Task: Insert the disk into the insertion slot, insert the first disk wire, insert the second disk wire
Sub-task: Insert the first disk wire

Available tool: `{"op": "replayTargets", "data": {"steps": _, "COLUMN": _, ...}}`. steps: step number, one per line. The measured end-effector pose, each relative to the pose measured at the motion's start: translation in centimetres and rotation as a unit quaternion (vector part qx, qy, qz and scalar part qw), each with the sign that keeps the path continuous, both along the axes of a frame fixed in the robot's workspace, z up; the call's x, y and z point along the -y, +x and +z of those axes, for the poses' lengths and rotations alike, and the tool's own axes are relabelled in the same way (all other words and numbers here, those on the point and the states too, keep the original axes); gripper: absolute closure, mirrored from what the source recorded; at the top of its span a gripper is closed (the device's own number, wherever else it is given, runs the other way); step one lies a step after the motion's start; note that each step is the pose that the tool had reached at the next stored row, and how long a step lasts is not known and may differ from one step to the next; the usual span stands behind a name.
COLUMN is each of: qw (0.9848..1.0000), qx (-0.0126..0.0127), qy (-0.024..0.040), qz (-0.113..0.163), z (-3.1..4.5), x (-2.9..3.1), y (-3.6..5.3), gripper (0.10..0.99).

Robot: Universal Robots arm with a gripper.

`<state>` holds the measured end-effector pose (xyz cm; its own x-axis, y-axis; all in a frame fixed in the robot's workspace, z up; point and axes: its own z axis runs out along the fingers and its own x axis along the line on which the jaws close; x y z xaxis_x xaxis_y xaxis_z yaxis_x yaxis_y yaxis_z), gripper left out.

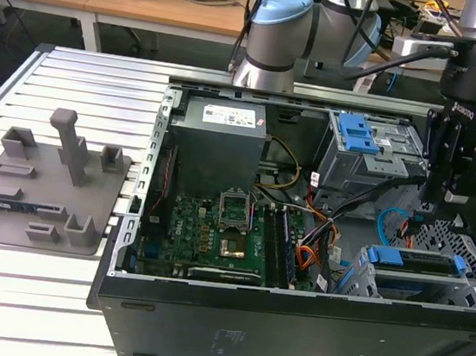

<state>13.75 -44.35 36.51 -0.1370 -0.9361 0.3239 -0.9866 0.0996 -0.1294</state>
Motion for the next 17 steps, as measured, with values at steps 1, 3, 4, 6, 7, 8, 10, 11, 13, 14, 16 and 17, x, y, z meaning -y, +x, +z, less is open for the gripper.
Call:
{"op": "replayTargets", "data": {"steps": 1, "qw": 1.0000, "qx": 0.0000, "qy": -0.0010, "qz": 0.000, "z": -0.02, "x": -0.05, "y": 0.00, "gripper": 0.675}}
{"op": "replayTargets", "data": {"steps": 3, "qw": 1.0000, "qx": 0.0000, "qy": -0.0015, "qz": 0.001, "z": -0.22, "x": -0.19, "y": 0.01, "gripper": 0.675}}
{"op": "replayTargets", "data": {"steps": 4, "qw": 1.0000, "qx": -0.0001, "qy": -0.0019, "qz": 0.001, "z": -0.31, "x": -0.30, "y": 0.01, "gripper": 0.675}}
{"op": "replayTargets", "data": {"steps": 6, "qw": 1.0000, "qx": -0.0004, "qy": -0.0026, "qz": 0.002, "z": -0.50, "x": -0.56, "y": 0.01, "gripper": 0.675}}
{"op": "replayTargets", "data": {"steps": 7, "qw": 1.0000, "qx": -0.0005, "qy": -0.0029, "qz": 0.002, "z": -0.60, "x": -0.79, "y": 0.00, "gripper": 0.675}}
{"op": "replayTargets", "data": {"steps": 8, "qw": 1.0000, "qx": -0.0005, "qy": -0.0034, "qz": 0.002, "z": -0.77, "x": -1.06, "y": 0.00, "gripper": 0.675}}
{"op": "replayTargets", "data": {"steps": 10, "qw": 1.0000, "qx": -0.0005, "qy": -0.0065, "qz": 0.002, "z": -1.29, "x": -1.16, "y": -0.06, "gripper": 0.675}}
{"op": "replayTargets", "data": {"steps": 11, "qw": 1.0000, "qx": -0.0005, "qy": -0.0083, "qz": 0.002, "z": -1.48, "x": -1.25, "y": -0.10, "gripper": 0.675}}
{"op": "replayTargets", "data": {"steps": 13, "qw": 0.9996, "qx": -0.0002, "qy": -0.0275, "qz": 0.003, "z": -1.66, "x": -1.88, "y": -0.11, "gripper": 0.675}}
{"op": "replayTargets", "data": {"steps": 14, "qw": 0.9993, "qx": 0.0000, "qy": -0.0374, "qz": 0.003, "z": -1.70, "x": -2.18, "y": -0.12, "gripper": 0.675}}
{"op": "replayTargets", "data": {"steps": 16, "qw": 0.9991, "qx": 0.0002, "qy": -0.0414, "qz": 0.004, "z": -1.84, "x": -2.34, "y": -0.14, "gripper": 0.675}}
{"op": "replayTargets", "data": {"steps": 17, "qw": 0.9991, "qx": 0.0002, "qy": -0.0426, "qz": 0.004, "z": -1.89, "x": -2.38, "y": -0.16, "gripper": 0.675}}
